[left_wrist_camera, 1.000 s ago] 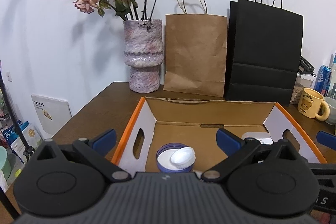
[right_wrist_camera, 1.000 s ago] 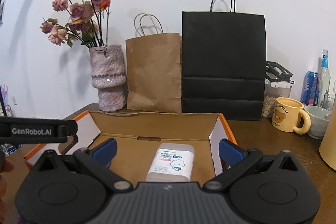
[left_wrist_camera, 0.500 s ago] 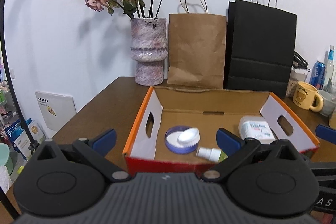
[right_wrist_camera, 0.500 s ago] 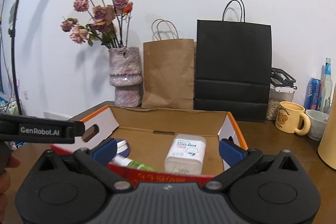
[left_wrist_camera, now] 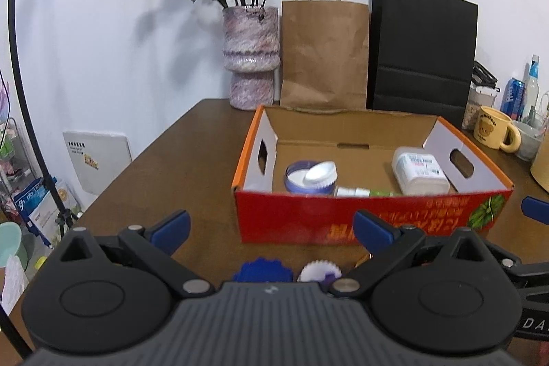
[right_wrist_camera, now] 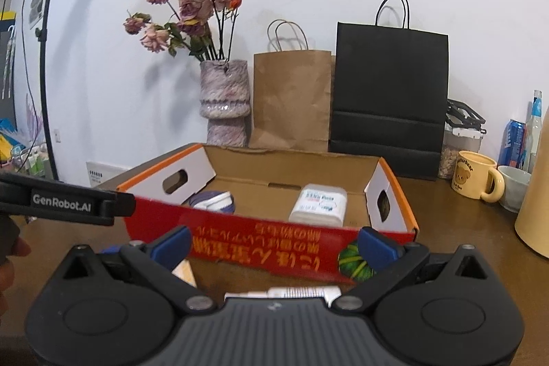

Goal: Organize rigid objects
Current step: 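Grasp the purple-rimmed lid with the left tool while the right tool approaches the cream box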

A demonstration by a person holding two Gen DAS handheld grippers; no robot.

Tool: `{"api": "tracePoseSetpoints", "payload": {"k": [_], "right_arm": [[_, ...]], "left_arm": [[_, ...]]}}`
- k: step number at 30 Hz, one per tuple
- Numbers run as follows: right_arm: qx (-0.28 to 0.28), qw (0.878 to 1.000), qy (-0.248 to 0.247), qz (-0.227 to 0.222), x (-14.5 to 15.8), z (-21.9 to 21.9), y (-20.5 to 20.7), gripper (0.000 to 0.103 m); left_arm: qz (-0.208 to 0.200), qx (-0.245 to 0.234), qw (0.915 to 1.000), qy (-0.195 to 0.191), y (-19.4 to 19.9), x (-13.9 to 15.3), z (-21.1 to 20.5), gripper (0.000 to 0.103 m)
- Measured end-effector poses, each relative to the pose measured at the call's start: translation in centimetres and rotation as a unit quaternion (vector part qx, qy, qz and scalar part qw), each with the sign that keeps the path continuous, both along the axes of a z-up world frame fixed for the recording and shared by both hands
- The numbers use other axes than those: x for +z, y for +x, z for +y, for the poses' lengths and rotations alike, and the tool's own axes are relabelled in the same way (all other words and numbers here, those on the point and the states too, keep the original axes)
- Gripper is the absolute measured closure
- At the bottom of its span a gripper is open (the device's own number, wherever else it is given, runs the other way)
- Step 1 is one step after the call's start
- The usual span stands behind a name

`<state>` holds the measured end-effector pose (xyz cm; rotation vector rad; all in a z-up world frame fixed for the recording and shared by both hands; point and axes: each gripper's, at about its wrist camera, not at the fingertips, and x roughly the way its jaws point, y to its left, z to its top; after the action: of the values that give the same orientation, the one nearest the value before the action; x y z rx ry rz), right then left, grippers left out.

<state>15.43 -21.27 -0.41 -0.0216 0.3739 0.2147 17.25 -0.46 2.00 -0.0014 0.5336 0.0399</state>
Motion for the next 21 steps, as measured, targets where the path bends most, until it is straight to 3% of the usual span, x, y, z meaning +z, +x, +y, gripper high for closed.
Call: {"api": "tracePoseSetpoints", "payload": {"k": [21], "right_arm": [[-0.011,0.999,-0.007,0.046,-2.0,-0.9,-3.0,0.0]], "left_arm": [[0.055,-0.02,0.9983,0.006,-3.3,-2.4,-0.1,0.0]]}}
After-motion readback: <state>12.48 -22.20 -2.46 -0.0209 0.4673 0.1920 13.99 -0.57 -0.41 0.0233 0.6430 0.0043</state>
